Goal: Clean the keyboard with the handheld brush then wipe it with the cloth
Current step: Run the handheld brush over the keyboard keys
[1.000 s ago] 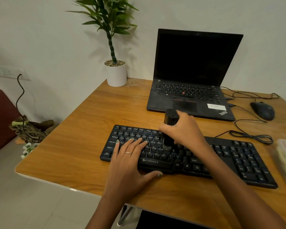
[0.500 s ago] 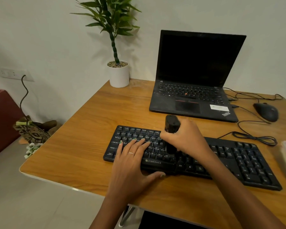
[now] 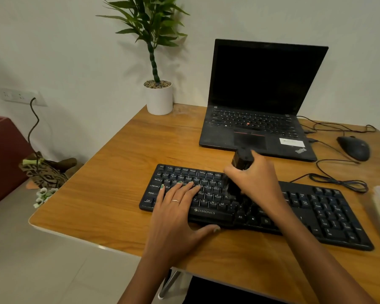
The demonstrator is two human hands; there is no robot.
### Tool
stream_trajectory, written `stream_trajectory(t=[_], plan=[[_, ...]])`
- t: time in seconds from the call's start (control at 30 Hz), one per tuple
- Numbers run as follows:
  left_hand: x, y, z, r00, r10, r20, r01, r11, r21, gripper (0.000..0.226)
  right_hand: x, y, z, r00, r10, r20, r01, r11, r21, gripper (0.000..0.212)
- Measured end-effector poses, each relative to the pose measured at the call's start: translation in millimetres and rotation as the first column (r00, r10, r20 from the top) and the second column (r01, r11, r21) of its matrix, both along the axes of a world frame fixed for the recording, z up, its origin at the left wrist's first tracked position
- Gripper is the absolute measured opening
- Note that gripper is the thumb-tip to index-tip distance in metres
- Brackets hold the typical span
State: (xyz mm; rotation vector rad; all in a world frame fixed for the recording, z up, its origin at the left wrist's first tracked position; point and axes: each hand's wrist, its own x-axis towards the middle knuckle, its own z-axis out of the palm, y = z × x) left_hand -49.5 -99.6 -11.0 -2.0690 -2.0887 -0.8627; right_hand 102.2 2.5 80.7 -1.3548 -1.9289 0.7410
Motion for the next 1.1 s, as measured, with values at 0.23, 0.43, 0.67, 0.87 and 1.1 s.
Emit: stream_trajectory(t=[0.23,0.43,0.67,0.87,1.1], plan=[[0,0,1,1.000,-0.007,0.024,0.008,1.000,-0.019,0.094,2,-3,-1,0.997,-0.042,0.067,0.034,0.993,0.116,0.022],[-1,0,0,1.000,-0.011,0.019,0.012,1.000,-0.007,0.093,-1,-16,-3,0.995,0.064,0.074,-0.067,0.997,0.038,0.019],[-1,0,-1,0.999,-0.017,0.028,0.017,1.000,-0.005,0.093,-6,-26,-4,0.992,0.103,0.071,-0.106,0.994,0.032,0.017],[-2,0,-2,0.999,-0.007,0.041,0.007,1.000,-0.007,0.095,0,-25,0,0.998,0.064,-0.004,-0.064,0.995,-0.081,0.018],[-1,-1,-2,0.999,-0.006,0.039,0.006,1.000,-0.010,0.096,8,-24,2,0.998,-0.013,-0.055,0.008,0.996,-0.088,0.018]])
